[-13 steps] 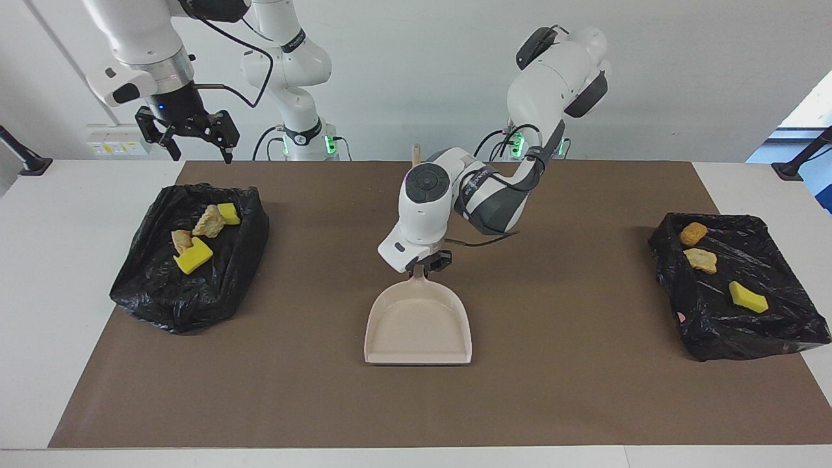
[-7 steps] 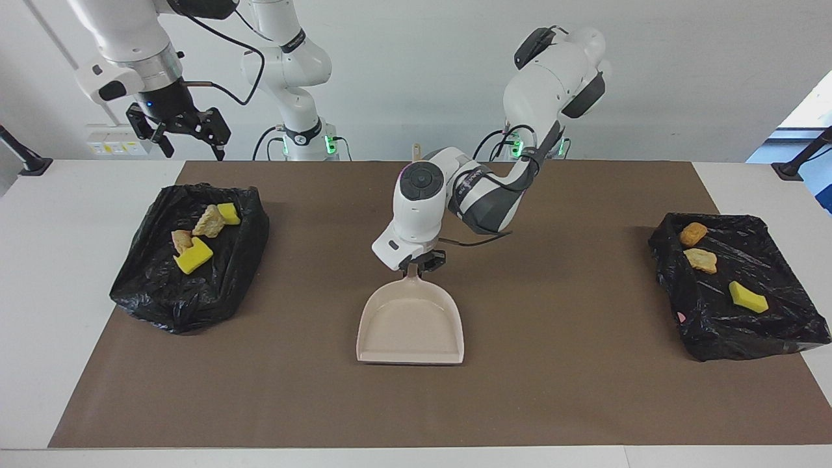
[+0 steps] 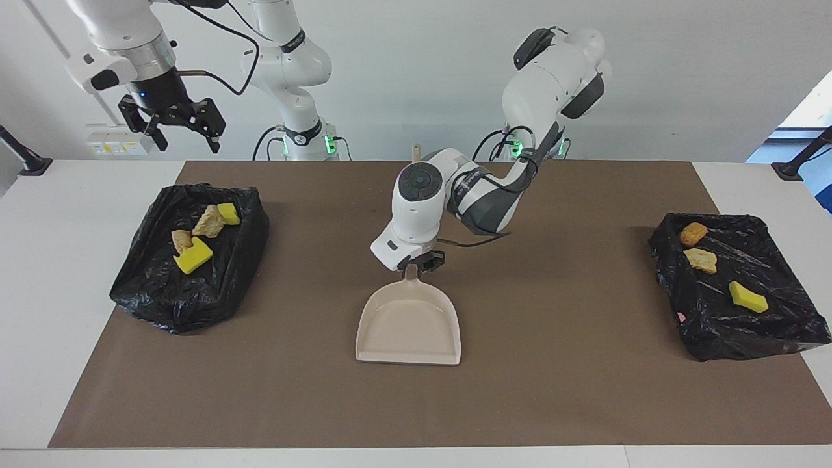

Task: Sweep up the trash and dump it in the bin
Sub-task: 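Lower the dustpan onto the mat center and open the left gripper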

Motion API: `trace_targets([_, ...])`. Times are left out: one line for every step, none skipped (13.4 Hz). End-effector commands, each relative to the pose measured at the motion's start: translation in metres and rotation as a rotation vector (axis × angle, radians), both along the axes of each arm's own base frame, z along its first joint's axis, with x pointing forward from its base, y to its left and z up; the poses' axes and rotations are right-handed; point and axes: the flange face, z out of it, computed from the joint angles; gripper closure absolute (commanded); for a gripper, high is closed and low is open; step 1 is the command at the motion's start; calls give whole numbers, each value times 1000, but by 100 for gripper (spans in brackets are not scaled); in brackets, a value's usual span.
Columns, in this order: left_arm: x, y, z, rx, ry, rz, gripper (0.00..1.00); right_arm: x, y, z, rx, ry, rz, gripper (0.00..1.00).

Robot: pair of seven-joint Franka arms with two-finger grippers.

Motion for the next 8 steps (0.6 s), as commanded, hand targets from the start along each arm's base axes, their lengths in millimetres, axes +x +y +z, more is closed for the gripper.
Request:
trace_targets([7, 1, 0, 13, -29, 19, 11, 2, -2, 2, -10, -19, 51, 0])
trace_targets([7, 1, -2, 22, -35, 17, 0, 2, -2, 3, -10, -20, 52, 0])
trace_targets([7, 1, -3, 38, -47, 15, 0, 2, -2, 3, -10, -20, 52, 0])
trace_targets([7, 3, -5, 63, -51, 16, 0, 2, -2, 3, -10, -20, 52, 0])
trace_targets([5, 3, -3, 71, -53, 11, 0, 1, -3, 3, -12, -18, 50, 0])
trace_targets([8, 9, 5, 70, -61, 15, 0, 1, -2, 2, -10, -18, 51, 0])
trace_targets([4, 12, 11, 75, -69, 4, 0, 0, -3, 1, -10, -15, 49, 0])
trace_targets([4, 21, 32, 69, -97, -12, 0, 0, -3, 2, -9, -18, 51, 0])
